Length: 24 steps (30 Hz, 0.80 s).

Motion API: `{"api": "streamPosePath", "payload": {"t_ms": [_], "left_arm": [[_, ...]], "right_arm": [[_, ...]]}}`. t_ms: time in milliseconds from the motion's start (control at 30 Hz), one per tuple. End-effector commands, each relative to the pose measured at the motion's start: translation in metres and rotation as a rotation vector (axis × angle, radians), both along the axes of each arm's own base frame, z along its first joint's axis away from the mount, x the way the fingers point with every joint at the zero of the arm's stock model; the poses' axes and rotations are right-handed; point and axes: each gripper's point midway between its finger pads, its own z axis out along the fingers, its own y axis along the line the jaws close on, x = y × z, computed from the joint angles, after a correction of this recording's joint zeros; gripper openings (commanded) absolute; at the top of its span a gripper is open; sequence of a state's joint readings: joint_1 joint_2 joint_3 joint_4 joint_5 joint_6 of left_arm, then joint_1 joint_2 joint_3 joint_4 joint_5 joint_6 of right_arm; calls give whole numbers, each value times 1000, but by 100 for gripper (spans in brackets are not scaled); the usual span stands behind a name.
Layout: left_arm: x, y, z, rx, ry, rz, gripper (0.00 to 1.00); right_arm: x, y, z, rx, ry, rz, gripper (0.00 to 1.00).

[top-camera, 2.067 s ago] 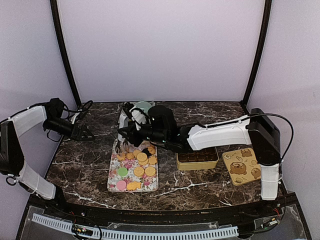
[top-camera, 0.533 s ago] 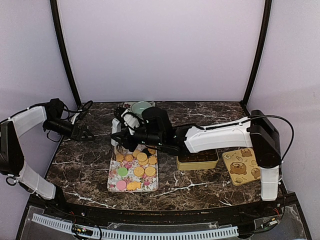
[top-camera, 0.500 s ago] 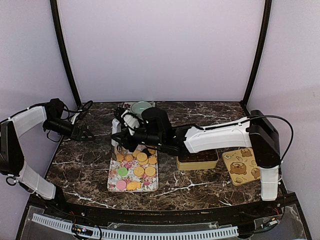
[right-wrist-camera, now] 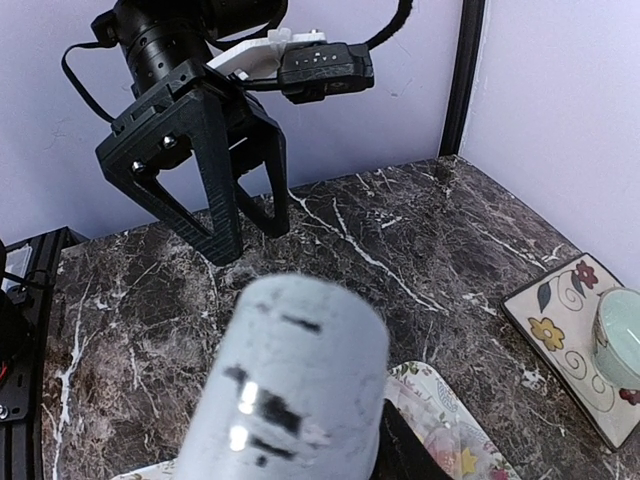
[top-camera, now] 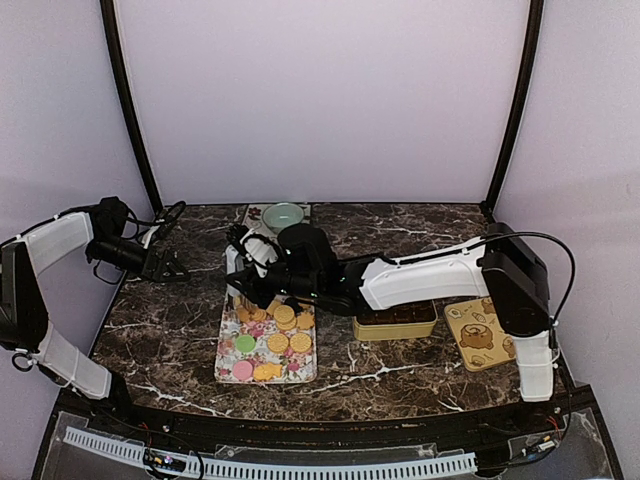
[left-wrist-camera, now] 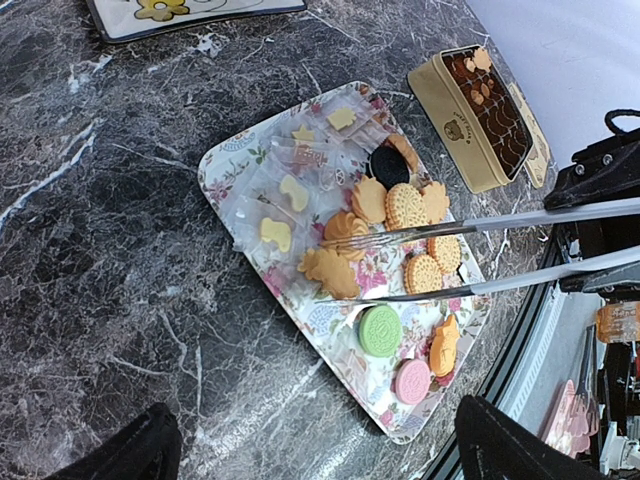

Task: Pack the cookies
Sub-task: Pick up the fake cookies from the plate.

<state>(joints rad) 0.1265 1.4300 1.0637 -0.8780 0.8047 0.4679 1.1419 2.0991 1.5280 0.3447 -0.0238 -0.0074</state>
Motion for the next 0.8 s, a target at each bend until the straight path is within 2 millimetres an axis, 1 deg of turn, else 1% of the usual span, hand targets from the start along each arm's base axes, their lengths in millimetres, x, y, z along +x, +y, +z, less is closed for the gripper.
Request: {"api": "streamPosePath", "payload": {"t_ms": [0,167,267,333,400,467,733,767], "left_arm": [[-7,-2,2,-19,10,-9,98],[-7,-2,0,-18,15,-10,98],[-8,-1,-1,-17,16,-11,98],[-8,-1,-1,-15,13,-12,98],[-8,-1,-1,-15,14,-13,98],[-8,-1,0,-17,12,-12,98],[-8,-2,0,-16,11,-14,98],[-8,-2,0,-17,12,-13,98]], "right_arm": [[1,11,17,59,-42,-1,37],[-5,15,7,51,-17,17,35],[-6,15,6,46,-16,17,30],[-5,13,11,44,-27,4,26],[-2,9,20,51,-44,-13,21],[-1,6,32,66,-60,-21,19],[0,-14,85,166,-77,-30,18],[0,-17,88,174,-74,-32,18]]}}
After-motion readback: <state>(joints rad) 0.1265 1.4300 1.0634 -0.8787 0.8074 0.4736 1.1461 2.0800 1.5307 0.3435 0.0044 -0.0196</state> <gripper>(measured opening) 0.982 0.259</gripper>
